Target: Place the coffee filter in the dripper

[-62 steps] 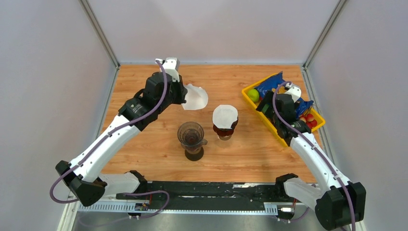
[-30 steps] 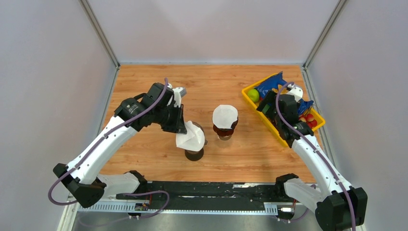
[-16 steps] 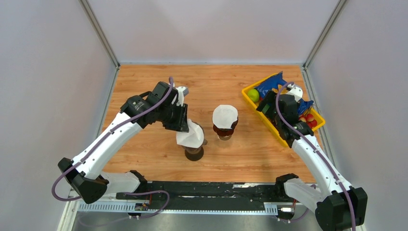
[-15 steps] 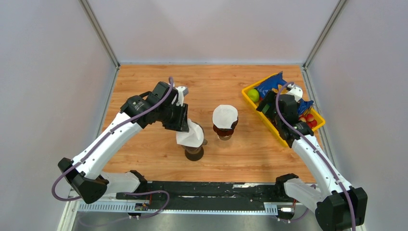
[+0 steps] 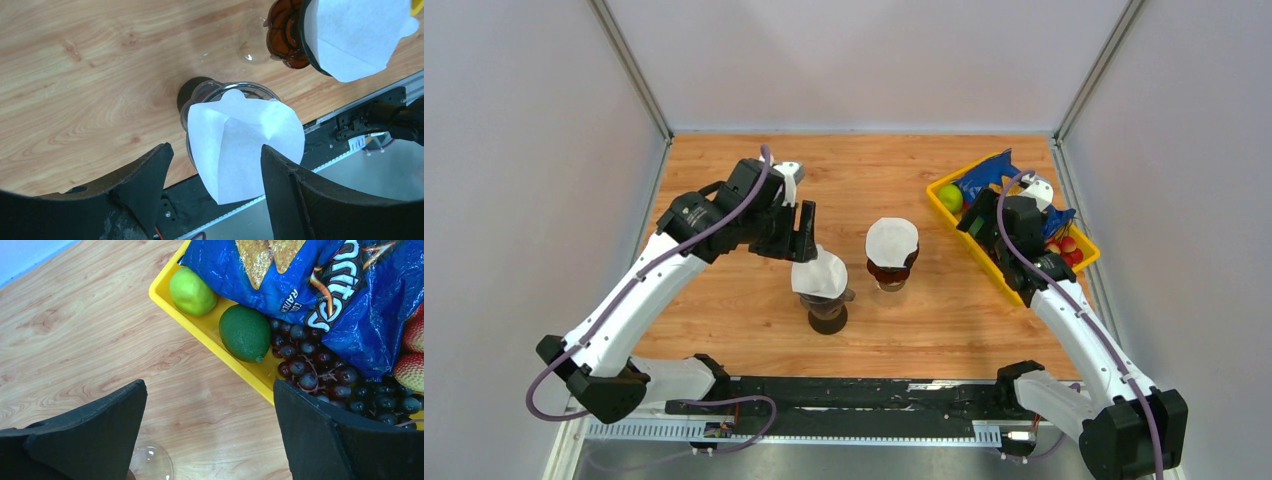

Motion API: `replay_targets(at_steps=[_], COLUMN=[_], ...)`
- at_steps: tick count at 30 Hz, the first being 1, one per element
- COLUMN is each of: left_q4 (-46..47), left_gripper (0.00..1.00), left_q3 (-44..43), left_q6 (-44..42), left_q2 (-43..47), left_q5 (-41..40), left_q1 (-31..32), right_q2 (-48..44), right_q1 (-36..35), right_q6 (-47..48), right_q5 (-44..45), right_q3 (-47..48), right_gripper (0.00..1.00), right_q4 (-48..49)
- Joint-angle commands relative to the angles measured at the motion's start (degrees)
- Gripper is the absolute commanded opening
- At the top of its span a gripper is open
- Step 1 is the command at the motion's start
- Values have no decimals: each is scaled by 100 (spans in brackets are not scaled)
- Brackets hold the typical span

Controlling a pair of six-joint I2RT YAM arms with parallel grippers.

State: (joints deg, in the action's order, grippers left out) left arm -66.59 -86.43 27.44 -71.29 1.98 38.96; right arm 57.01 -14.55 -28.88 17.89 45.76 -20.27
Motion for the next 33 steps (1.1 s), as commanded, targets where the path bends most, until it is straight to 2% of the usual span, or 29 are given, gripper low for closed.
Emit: replay_targets(at_steps=[1,3,8,11,21,25,33], left_q4=[-201,-113,345,508,640,812,1146], left_gripper=[75,74,62,55,20,13,11], left_q3=[-588,-704,-483,-294,320,646,1063], left_q6=[-170,-202,-159,-171,-118,-21,27], left_q2=[211,254,335,289,54,9,-86], left_q5=[-178,-19,570,463,-109,-628,-949], left_q1=[-11,-11,102,415,955,1117,1148], right_q2=[-49,-42,-17,-6,24,47,69], right_q1=[21,21,20,16,15,13,22], right_q6=[23,23,25,20,23,23,23], right_q5=[12,16,46,31,48,33,79], right_q3=[-5,-1,-5,-1,-13,-5,-14], right_gripper=[100,100,100,100,100,100,100], right_q4=[183,190,195,184,190,189,191])
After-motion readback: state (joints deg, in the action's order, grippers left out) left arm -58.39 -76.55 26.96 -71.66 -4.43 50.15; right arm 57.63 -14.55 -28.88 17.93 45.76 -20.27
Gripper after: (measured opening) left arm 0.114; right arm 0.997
